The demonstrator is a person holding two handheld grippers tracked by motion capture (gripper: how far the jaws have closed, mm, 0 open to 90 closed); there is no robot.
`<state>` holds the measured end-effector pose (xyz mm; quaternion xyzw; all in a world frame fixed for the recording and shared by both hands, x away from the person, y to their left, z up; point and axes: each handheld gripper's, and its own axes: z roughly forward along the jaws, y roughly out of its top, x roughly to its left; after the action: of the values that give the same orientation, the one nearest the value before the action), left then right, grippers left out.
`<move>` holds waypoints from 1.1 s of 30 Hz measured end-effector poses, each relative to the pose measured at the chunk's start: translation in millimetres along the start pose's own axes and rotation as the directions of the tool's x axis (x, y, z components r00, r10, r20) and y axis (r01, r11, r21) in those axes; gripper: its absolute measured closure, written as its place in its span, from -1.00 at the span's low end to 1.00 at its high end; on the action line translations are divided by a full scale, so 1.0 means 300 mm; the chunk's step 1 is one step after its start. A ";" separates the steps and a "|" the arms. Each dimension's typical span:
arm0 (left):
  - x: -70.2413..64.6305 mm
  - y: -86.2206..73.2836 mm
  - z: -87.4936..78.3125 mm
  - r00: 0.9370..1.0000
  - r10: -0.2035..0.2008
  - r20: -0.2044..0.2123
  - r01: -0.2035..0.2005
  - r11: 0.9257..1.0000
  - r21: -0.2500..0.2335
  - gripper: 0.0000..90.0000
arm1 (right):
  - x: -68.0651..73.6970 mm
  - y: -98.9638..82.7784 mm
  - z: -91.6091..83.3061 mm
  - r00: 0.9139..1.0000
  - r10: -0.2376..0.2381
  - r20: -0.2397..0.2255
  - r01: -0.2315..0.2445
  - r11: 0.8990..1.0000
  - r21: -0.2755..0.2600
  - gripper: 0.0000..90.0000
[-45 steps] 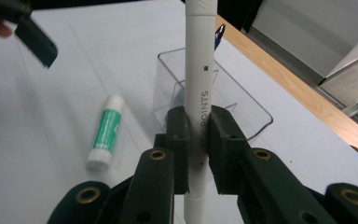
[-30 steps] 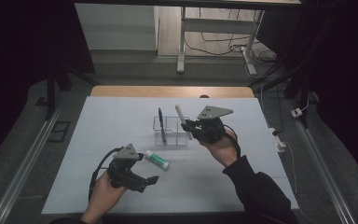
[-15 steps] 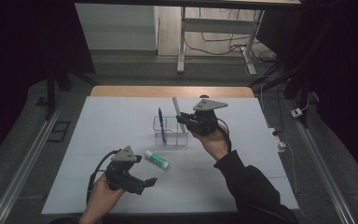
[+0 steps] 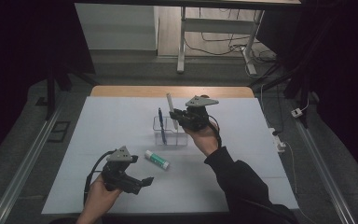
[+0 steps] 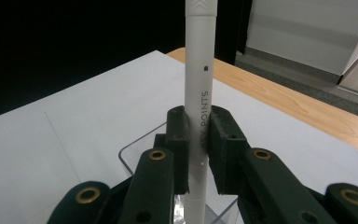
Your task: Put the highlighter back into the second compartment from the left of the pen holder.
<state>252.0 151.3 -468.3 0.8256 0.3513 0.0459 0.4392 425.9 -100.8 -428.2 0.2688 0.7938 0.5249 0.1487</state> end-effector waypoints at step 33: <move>0.019 -0.018 -0.032 0.999 -0.024 -0.027 0.024 1.000 -0.010 -1.00 | 0.003 -0.046 0.062 0.999 0.042 -0.017 -0.041 0.995 0.088 0.19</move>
<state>249.6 163.5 -468.0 0.8184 0.3670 0.0537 0.4390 431.0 -90.6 -448.2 0.2865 0.8117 0.4952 0.1183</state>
